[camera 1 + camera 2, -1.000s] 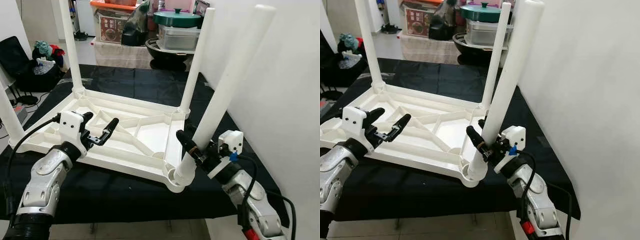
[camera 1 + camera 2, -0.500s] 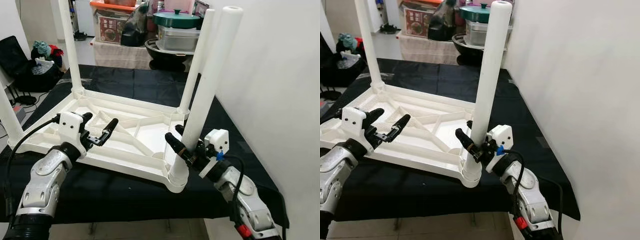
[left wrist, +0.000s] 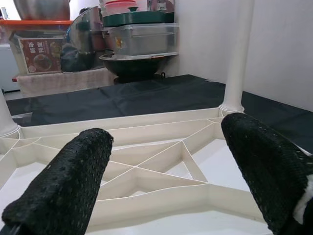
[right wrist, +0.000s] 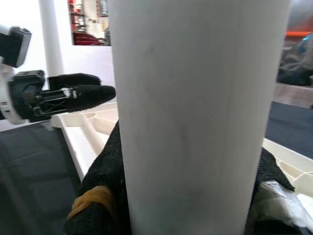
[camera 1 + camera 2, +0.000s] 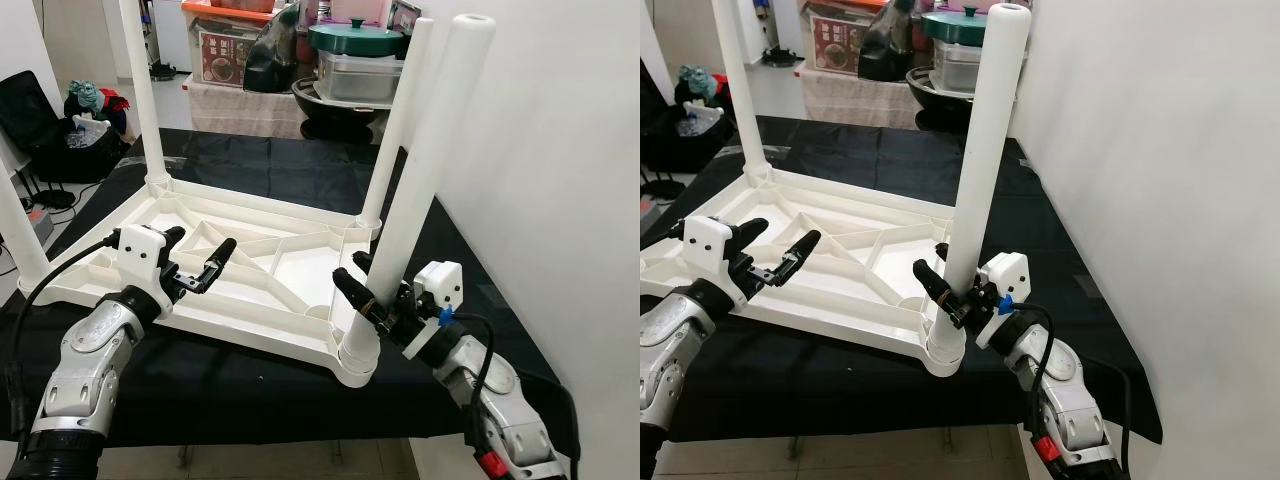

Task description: Building children table

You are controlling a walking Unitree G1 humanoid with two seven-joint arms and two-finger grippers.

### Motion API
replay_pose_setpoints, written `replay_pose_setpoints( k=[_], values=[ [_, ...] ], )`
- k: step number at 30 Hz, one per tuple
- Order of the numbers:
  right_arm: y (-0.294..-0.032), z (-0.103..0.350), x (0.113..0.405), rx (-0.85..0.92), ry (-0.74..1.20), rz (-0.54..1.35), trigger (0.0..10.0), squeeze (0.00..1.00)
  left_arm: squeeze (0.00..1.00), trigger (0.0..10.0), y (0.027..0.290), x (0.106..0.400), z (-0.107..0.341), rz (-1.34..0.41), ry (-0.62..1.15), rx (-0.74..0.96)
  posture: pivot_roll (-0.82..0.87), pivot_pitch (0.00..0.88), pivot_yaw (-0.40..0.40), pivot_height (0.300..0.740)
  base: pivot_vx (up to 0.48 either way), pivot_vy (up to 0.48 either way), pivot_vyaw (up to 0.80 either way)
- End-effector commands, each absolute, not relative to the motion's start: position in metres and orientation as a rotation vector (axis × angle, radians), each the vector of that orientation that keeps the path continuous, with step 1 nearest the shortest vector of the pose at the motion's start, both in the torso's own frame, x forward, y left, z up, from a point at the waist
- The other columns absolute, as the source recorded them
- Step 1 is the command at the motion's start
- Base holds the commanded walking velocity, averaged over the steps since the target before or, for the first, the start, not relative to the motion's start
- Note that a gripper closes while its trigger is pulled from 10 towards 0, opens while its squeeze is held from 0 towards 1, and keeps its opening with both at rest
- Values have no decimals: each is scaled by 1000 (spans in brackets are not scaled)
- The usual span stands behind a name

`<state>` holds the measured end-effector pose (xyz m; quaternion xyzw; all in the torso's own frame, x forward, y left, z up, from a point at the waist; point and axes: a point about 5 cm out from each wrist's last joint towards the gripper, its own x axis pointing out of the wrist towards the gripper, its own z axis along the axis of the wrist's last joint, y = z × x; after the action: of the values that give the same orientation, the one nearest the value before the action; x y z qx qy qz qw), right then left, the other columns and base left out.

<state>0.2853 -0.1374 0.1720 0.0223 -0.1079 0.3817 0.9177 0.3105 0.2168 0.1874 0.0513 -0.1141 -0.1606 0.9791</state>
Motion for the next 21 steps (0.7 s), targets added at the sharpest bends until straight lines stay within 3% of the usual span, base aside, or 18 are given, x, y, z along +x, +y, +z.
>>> replay_pose_setpoints(
  k=[1, 8, 21],
  values=[
    [-142, 150, 285, 70, -94, 792, 0, 0, 843, 10000, 215, 310, 185, -324, -220, 106, 131, 0, -124, 740, 0, 0, 0],
    [-128, 165, 287, 53, -116, 1032, 0, 0, 843, 10000, 221, 306, 185, -308, -214, 97, 158, 0, -142, 740, 0, 0, 0],
    [-112, 158, 289, 19, -112, 1129, 0, 0, 843, 10000, 224, 302, 185, -290, -211, 95, 176, 0, -156, 740, 0, 0, 0]
  ],
)
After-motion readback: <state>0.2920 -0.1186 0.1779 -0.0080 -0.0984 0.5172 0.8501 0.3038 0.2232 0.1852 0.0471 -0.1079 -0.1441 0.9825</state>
